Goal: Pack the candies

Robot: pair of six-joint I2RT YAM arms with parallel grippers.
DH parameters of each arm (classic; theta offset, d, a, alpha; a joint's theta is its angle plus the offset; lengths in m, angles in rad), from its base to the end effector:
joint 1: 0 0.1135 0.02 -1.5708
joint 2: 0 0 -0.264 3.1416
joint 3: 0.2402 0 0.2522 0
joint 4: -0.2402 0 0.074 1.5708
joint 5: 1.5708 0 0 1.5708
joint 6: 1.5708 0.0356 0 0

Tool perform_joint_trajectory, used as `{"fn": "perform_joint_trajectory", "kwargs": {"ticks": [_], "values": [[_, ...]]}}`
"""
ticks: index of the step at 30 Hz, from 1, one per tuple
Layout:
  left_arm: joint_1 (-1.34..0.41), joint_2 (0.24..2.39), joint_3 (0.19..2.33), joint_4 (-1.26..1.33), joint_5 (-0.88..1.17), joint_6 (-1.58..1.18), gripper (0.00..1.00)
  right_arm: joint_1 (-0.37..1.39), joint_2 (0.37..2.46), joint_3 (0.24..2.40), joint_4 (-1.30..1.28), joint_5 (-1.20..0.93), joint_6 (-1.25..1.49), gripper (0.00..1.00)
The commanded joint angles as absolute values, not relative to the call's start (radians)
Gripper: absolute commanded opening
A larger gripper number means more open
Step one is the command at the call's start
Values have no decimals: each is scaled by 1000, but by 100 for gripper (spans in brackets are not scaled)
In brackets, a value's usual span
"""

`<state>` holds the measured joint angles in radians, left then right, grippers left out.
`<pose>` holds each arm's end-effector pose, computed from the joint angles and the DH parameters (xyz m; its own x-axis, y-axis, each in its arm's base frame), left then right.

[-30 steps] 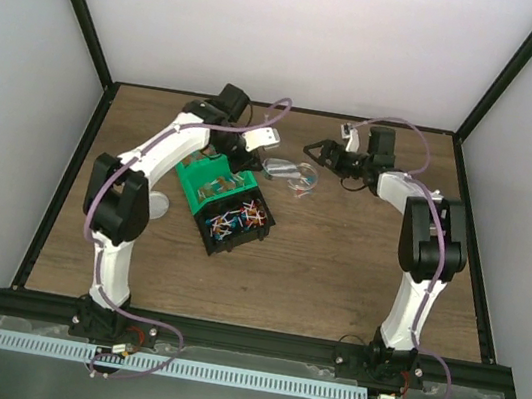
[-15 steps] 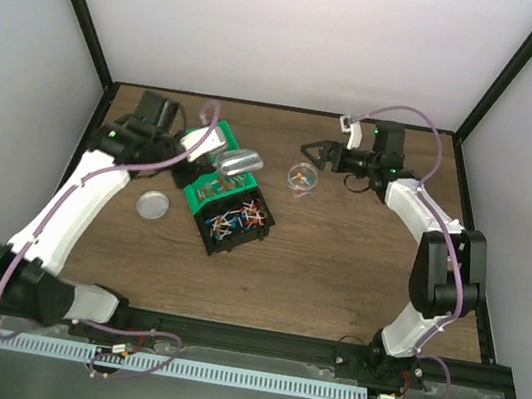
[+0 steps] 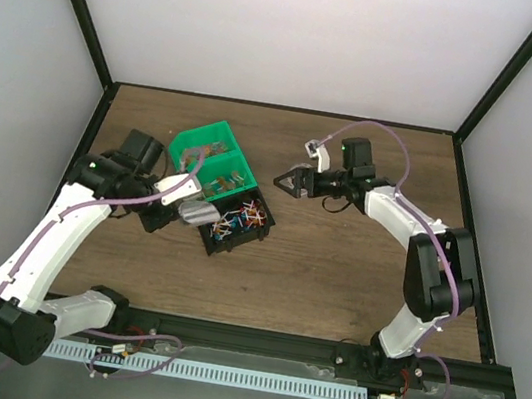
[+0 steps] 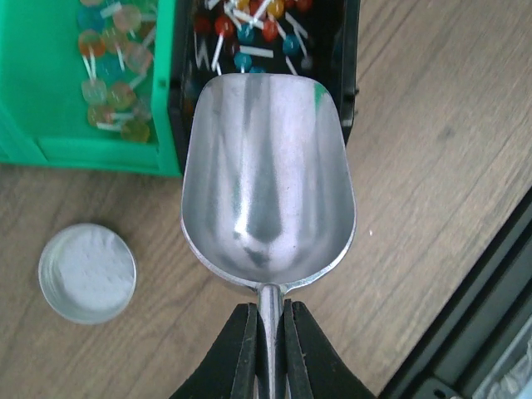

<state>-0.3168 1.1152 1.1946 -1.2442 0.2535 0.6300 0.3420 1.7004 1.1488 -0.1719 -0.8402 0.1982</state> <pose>0.1741 -0.0665 0.3302 -0.4723 0.7550 -0.4549 0.8341 0.5497 0.0465 0.3373 0.1482 0.2333 -0.7591 -0.1307 -0.6377 -0.6122 0.4765 0.6310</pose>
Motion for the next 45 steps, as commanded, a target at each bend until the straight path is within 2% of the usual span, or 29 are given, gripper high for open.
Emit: {"fn": "perform_joint_trajectory", "kwargs": {"ticks": [1, 17, 39, 45], "values": [[-337, 1149, 1223, -1357, 160, 618, 4, 375, 1691, 1130, -181, -848, 184, 100], [-610, 1380, 1371, -1414, -144, 427, 4, 389, 1699, 1058, -141, -864, 193, 100], [-689, 1644, 1438, -1413, -267, 430, 4, 439, 1732, 1020, -75, -921, 240, 99], [-690, 1706, 1464, -1410, -243, 428, 4, 439, 1741, 1008, -62, -920, 250, 95]]}}
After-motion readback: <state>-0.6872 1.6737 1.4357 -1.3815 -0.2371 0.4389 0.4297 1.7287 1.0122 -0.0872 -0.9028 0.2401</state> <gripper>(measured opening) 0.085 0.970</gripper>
